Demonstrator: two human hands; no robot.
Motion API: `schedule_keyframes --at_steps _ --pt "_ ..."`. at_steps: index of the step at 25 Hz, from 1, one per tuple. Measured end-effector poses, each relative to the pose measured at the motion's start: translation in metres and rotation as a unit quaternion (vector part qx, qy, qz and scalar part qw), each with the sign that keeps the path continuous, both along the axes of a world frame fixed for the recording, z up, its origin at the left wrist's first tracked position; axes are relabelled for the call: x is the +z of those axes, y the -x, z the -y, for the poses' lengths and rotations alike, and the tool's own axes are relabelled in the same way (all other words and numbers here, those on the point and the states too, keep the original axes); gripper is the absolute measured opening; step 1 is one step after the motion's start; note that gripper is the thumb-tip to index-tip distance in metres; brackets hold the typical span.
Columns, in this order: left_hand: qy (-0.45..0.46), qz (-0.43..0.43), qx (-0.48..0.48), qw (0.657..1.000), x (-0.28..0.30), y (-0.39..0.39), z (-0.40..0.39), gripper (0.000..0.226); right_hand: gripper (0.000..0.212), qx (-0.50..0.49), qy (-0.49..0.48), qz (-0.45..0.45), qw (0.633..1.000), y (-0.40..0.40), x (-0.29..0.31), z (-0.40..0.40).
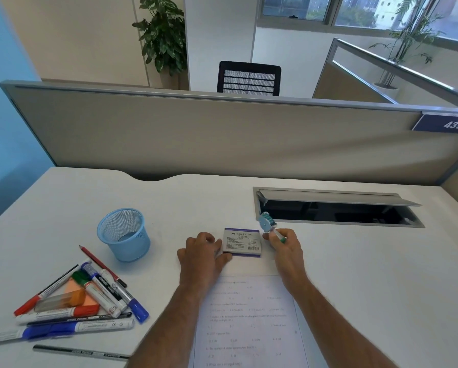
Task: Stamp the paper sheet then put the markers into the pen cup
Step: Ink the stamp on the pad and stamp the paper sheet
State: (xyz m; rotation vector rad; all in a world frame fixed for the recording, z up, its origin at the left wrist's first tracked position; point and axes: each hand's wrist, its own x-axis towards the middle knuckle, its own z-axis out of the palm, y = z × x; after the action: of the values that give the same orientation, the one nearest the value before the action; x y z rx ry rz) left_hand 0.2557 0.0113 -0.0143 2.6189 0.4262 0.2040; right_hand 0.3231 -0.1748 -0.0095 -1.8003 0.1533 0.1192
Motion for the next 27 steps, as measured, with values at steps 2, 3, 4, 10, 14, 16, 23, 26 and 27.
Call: schedule_keyframes --at_steps 2,3,4,10,14,16,23,26,27 --pt "0.011 -0.002 0.002 1.0 -0.001 0.0 -0.001 0.056 0.011 -0.001 0.047 0.033 0.998 0.001 0.002 -0.001" --pt "0.011 0.001 0.005 1.0 -0.002 0.001 -0.001 0.059 0.011 -0.007 0.069 0.054 0.996 0.002 0.002 -0.001" --pt "0.008 0.005 0.009 1.0 -0.002 0.001 0.0 0.059 0.011 -0.015 0.088 0.07 0.994 0.002 0.001 -0.002" --pt "0.003 0.005 0.025 1.0 0.001 -0.002 0.004 0.048 0.027 -0.031 0.197 0.104 0.974 0.006 -0.008 -0.02" --pt "0.004 0.006 0.029 1.0 0.001 -0.002 0.003 0.048 0.029 -0.038 0.225 0.096 0.969 0.005 -0.012 -0.029" --pt "0.004 0.006 0.028 1.0 0.0 -0.002 0.003 0.047 0.03 -0.031 0.253 0.091 0.963 0.004 -0.014 -0.03" --pt "0.0 0.008 0.024 1.0 -0.003 -0.002 0.002 0.05 0.038 -0.006 0.272 0.075 0.959 0.003 -0.014 -0.027" --pt "-0.005 0.001 0.011 1.0 -0.005 0.0 0.001 0.056 0.05 -0.005 0.247 0.082 0.966 0.005 -0.009 -0.024" --pt "-0.001 0.0 0.004 1.0 -0.005 0.001 0.0 0.06 0.052 -0.007 0.236 0.088 0.968 0.006 -0.008 -0.023"
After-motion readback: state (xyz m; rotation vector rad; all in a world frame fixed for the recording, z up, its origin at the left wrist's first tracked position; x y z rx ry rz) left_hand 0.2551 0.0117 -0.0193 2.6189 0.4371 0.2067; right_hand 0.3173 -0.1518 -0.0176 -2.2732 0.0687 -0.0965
